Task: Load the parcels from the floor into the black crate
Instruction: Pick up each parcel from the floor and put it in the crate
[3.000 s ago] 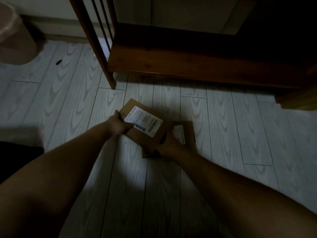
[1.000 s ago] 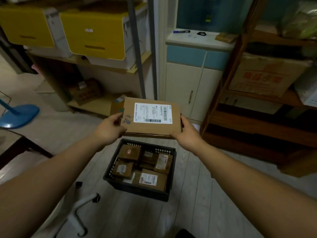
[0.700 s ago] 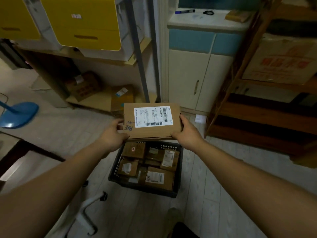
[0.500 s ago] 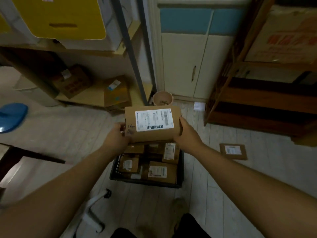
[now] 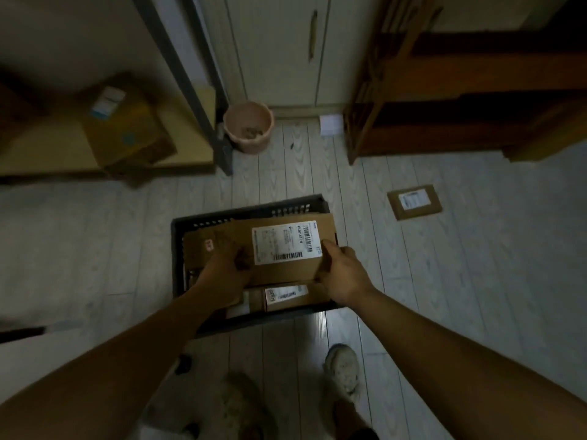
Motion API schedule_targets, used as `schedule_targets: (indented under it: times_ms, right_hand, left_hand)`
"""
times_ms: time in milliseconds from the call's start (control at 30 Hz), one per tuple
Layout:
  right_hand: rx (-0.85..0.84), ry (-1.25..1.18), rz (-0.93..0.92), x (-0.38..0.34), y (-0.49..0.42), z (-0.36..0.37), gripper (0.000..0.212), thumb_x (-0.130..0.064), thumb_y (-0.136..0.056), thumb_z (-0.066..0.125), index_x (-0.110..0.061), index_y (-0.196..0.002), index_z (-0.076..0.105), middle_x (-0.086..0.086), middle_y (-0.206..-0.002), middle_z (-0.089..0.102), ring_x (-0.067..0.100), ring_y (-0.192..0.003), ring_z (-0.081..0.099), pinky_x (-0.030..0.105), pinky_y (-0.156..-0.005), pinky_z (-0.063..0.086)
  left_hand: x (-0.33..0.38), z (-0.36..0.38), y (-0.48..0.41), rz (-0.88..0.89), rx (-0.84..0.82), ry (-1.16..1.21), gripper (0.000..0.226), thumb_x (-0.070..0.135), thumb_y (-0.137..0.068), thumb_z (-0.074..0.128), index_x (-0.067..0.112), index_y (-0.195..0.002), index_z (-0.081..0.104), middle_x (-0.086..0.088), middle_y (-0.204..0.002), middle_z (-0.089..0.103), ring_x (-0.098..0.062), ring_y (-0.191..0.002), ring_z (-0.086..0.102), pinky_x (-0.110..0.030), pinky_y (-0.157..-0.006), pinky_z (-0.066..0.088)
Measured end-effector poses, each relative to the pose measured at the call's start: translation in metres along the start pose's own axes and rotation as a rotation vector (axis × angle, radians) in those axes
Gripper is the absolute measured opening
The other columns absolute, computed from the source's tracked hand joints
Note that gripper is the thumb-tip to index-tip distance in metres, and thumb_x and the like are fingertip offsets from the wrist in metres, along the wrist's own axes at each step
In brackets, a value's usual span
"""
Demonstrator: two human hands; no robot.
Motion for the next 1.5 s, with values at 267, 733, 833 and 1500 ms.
schedule_targets:
  times_ms: [267, 733, 833, 1500]
  right_hand:
    - [-0.143, 0.210, 0.059, 0.095, -0.069, 0.118, 0.070, -0.013, -0.085, 0.061, -0.028, -0.141, 0.022, 0.017, -0.136, 0.029, 0.034, -0.111, 0.049, 0.042, -0.095, 0.047]
    - [-0.348, 0.380, 0.178, 0.150, -0.112, 0.194, 0.072, -0.039, -0.090, 0.054, -0.017, -0.147, 0.015, 0.022, -0.146, 0.010, 0.038, -0.128, 0.026, 0.046, -0.105, 0.035]
    - [-0.341, 0.419, 0.191, 0.151, -0.110, 0.196, 0.074, -0.040, -0.091, 0.053, -0.012, -0.147, 0.014, 0.023, -0.145, 0.013, 0.037, -0.127, 0.027, 0.044, -0.103, 0.037]
    - [-0.232, 0.203, -0.019, 0.006, 0.087, -0.050, 0.050, -0.045, -0.089, 0.050, -0.024, -0.134, 0.043, 0.014, -0.131, 0.042, 0.031, -0.118, 0.043, 0.039, -0.098, 0.041]
  left_hand:
    - [-0.127, 0.112, -0.091, -0.117, -0.162, -0.156, 0.048, 0.026, -0.088, 0.060, 0.016, -0.133, 0.046, -0.012, -0.132, 0.050, -0.030, -0.118, 0.049, -0.045, -0.101, 0.042]
    - [-0.194, 0.201, -0.140, -0.124, -0.345, -0.267, 0.046, 0.019, -0.097, 0.044, 0.015, -0.142, 0.035, -0.011, -0.149, 0.027, -0.030, -0.129, 0.038, -0.037, -0.107, 0.034]
    - [-0.195, 0.200, -0.138, -0.118, -0.383, -0.297, 0.044, 0.017, -0.097, 0.043, 0.012, -0.140, 0.037, -0.012, -0.150, 0.029, -0.031, -0.132, 0.035, -0.042, -0.112, 0.027]
    - [0.031, 0.007, 0.126, 0.070, -0.050, -0.212, 0.065, 0.025, -0.083, 0.067, 0.019, -0.141, 0.036, -0.009, -0.143, 0.038, -0.027, -0.129, 0.040, -0.048, -0.105, 0.037]
Point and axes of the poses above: each hand's wrist, its own y-axis away from the middle knuckle, its own z-axis out of the palm, x = y × z, the point moved 5 cm from there along -y, towards the middle knuckle
